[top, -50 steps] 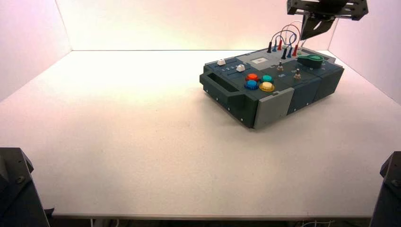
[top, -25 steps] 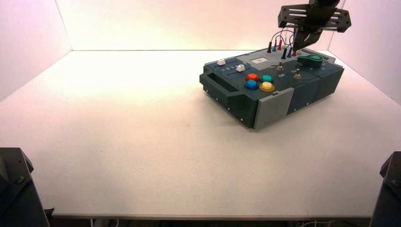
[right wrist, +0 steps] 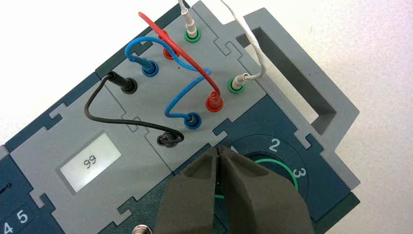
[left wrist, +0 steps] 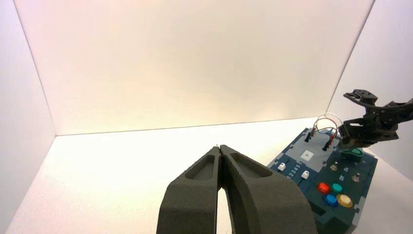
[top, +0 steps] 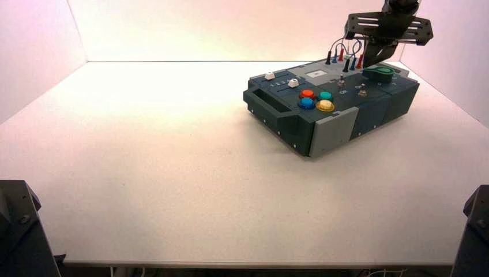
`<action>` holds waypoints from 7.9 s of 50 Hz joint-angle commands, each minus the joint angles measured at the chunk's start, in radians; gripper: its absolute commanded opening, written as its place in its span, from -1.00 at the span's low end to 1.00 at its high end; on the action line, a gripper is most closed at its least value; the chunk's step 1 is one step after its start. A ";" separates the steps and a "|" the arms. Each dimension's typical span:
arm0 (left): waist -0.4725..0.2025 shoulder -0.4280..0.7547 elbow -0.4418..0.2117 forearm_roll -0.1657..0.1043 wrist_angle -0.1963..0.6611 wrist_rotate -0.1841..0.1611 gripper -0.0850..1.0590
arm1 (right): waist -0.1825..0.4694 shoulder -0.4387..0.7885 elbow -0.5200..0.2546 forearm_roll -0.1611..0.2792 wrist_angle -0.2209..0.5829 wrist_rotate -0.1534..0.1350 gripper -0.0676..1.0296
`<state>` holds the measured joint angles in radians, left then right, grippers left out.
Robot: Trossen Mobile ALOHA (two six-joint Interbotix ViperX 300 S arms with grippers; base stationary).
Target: Turn the knob to position 4.
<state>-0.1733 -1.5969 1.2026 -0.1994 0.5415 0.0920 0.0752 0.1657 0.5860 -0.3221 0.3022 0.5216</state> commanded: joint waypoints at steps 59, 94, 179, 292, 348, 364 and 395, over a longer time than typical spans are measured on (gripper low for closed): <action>0.006 0.009 -0.012 0.003 -0.011 -0.002 -0.91 | 0.005 -0.060 0.023 0.009 0.044 0.000 -0.92; 0.005 0.008 -0.012 0.003 -0.011 0.000 -0.91 | 0.011 -0.095 0.072 0.011 0.067 0.000 -0.92; 0.005 -0.009 -0.014 0.003 -0.008 0.000 -0.91 | 0.005 -0.092 0.087 0.011 0.083 0.005 -0.92; 0.005 -0.009 -0.014 0.002 -0.011 0.000 -0.91 | -0.031 -0.006 -0.012 0.011 0.227 0.009 -0.92; 0.005 -0.012 -0.014 0.002 -0.012 0.000 -0.91 | -0.015 -0.002 0.021 0.018 0.229 0.008 -0.92; 0.006 -0.015 -0.014 0.003 -0.014 0.000 -0.91 | 0.028 0.003 0.020 0.037 0.227 0.008 -0.92; 0.005 -0.017 -0.014 0.002 -0.014 0.000 -0.91 | 0.098 -0.008 0.012 0.078 0.229 0.003 -0.92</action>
<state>-0.1749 -1.6230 1.2026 -0.1979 0.5400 0.0905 0.1411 0.1672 0.5983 -0.2562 0.5246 0.5262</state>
